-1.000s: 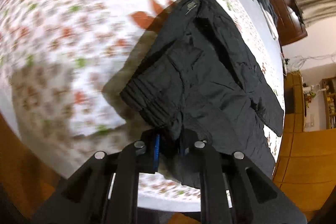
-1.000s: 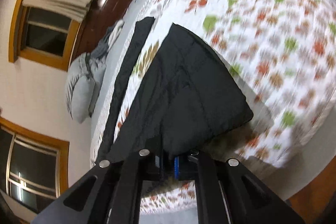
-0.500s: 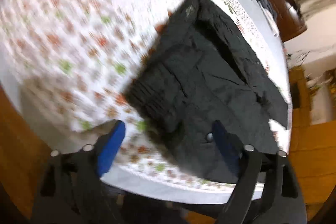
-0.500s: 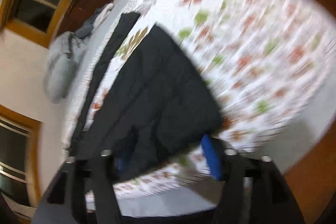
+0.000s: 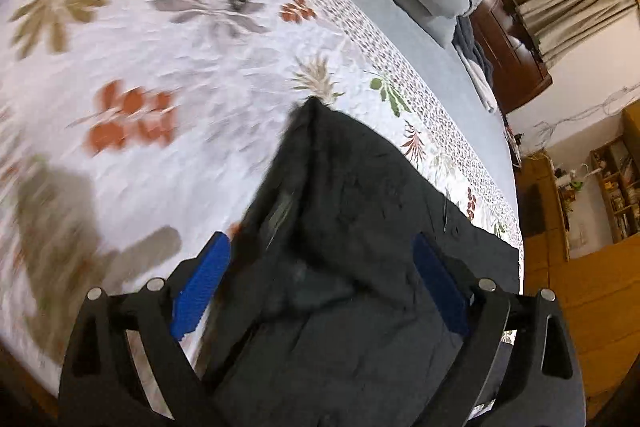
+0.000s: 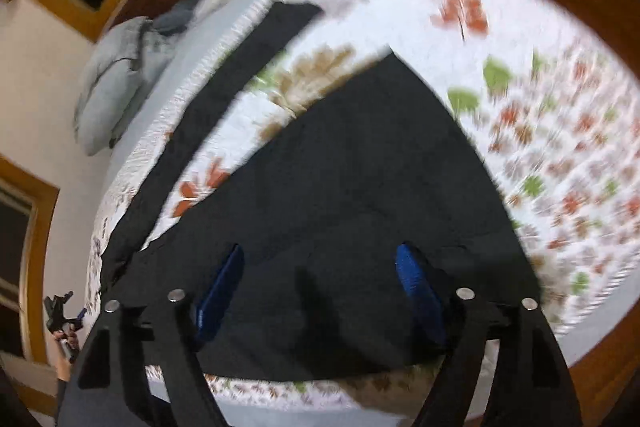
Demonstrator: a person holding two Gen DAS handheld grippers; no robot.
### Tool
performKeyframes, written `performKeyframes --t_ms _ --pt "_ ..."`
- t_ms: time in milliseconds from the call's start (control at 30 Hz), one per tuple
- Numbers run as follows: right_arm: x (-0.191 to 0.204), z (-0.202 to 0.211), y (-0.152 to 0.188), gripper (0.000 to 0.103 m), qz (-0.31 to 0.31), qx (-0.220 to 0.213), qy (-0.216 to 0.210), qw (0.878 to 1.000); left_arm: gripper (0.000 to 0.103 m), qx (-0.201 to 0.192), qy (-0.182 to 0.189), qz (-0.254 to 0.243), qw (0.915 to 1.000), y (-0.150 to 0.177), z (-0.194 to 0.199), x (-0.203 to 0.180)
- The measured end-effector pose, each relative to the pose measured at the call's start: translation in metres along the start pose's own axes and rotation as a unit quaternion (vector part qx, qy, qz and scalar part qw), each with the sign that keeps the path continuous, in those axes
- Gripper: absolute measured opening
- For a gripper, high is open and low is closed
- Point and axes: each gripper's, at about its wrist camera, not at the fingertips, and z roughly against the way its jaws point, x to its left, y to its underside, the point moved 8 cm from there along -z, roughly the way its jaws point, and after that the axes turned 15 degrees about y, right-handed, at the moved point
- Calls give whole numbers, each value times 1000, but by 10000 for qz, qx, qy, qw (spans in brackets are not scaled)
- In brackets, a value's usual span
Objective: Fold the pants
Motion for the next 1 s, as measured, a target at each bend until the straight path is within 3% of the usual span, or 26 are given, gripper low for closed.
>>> performKeyframes --t_ms 133,300,467,567,667,700,833,867,1000 --pt "-10 -13 -7 67 -262 374 2 9990 92 221 78 -5 9997 -30 -46 7" --pt "-9 29 -44 77 -174 18 324 9993 92 508 -232 -264 9981 -76 -97 16" --pt "40 35 -90 80 2 -106 125 9999 92 1070 -607 -703 9899 -99 -145 25" --pt "72 16 -114 80 196 -22 43 9998 91 1412 -788 -874 9830 -100 -165 36" --pt "113 -15 -143 80 447 38 4 9990 90 1477 -744 -1029 9809 -99 -170 37" --pt "122 -25 -152 80 502 59 -61 9987 88 1462 -706 -1032 9813 -100 -169 38" --pt "148 -62 -180 80 566 204 -241 9979 37 1507 -655 -1052 9808 -97 -169 37" --pt "153 -71 -186 80 598 244 -221 9977 30 1523 -687 -1083 9800 -97 -169 37" --pt "179 -94 -219 80 984 271 -243 9945 24 1537 -772 -1159 9782 -96 -168 33"
